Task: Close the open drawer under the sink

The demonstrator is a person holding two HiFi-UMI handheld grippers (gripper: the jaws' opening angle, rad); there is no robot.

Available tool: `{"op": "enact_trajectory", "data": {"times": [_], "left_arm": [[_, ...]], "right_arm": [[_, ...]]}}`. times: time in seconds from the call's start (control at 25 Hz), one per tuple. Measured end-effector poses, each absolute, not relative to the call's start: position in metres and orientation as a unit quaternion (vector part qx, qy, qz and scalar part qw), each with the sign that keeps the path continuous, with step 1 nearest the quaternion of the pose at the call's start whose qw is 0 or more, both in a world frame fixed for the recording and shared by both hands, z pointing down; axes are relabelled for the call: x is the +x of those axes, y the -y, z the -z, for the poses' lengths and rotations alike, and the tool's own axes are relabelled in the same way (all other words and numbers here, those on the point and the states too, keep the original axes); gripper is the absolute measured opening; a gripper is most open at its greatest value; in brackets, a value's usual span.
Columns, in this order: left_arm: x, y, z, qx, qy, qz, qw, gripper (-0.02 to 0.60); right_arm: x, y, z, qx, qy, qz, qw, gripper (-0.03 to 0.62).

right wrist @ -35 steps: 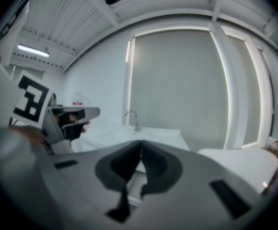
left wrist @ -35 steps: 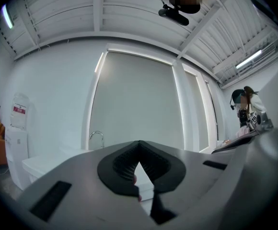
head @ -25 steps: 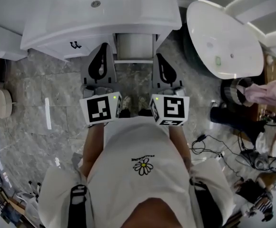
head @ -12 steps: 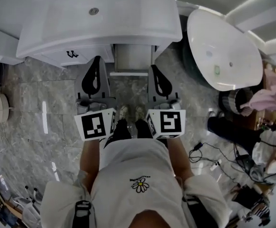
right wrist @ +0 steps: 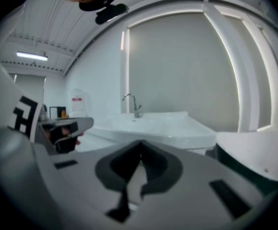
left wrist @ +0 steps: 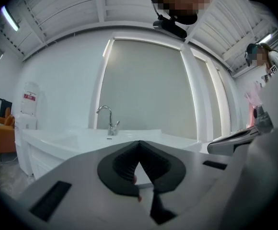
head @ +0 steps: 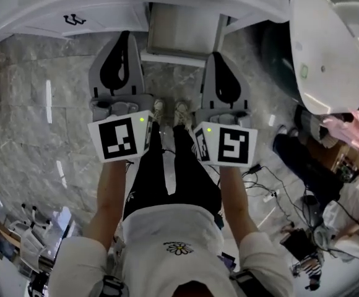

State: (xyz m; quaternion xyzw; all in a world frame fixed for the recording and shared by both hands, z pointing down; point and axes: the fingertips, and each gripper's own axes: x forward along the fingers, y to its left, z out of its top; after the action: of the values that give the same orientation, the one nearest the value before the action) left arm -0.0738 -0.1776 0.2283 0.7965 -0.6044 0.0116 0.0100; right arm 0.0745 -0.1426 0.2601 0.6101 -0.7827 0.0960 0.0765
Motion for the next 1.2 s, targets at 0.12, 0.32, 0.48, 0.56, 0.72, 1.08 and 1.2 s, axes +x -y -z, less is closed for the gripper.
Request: {"op": "enact_trajectory", "data": {"times": [0.12, 0.32, 0.48, 0.56, 0.72, 1.08, 1.2], "left_arm": [[-0.076, 0.174, -0.262, 0.793, 0.609, -0.011, 0.017, 0.018], [-0.07, 0.166, -0.32, 0.798, 0.602, -0.016, 0.022, 0.018], [-0.063, 0.157, -0.361, 0.805, 0.592, -0.016, 0.038, 0.018], [-0.061, 0.154, -0.379, 0.809, 0.586, -0.023, 0.043, 0.018], [-0.064, 0.15, -0.41, 0.805, 0.589, -0.036, 0.068, 0.018], [-0.072, 0.15, -0.416, 0.796, 0.597, -0.055, 0.077, 0.018], [-0.071, 0.151, -0.413, 0.798, 0.595, -0.057, 0.074, 0.018]], "right_arm": [[0.08, 0.148, -0.291, 0.624, 0.771, -0.107, 0.062, 0.029], [0.083, 0.151, -0.35, 0.631, 0.763, -0.117, 0.075, 0.029], [0.075, 0.141, -0.395, 0.627, 0.764, -0.116, 0.1, 0.029], [0.072, 0.134, -0.413, 0.626, 0.762, -0.124, 0.108, 0.029], [0.068, 0.119, -0.442, 0.623, 0.758, -0.149, 0.12, 0.029], [0.06, 0.102, -0.457, 0.612, 0.762, -0.183, 0.107, 0.029], [0.056, 0.097, -0.461, 0.597, 0.772, -0.187, 0.113, 0.031]]}}
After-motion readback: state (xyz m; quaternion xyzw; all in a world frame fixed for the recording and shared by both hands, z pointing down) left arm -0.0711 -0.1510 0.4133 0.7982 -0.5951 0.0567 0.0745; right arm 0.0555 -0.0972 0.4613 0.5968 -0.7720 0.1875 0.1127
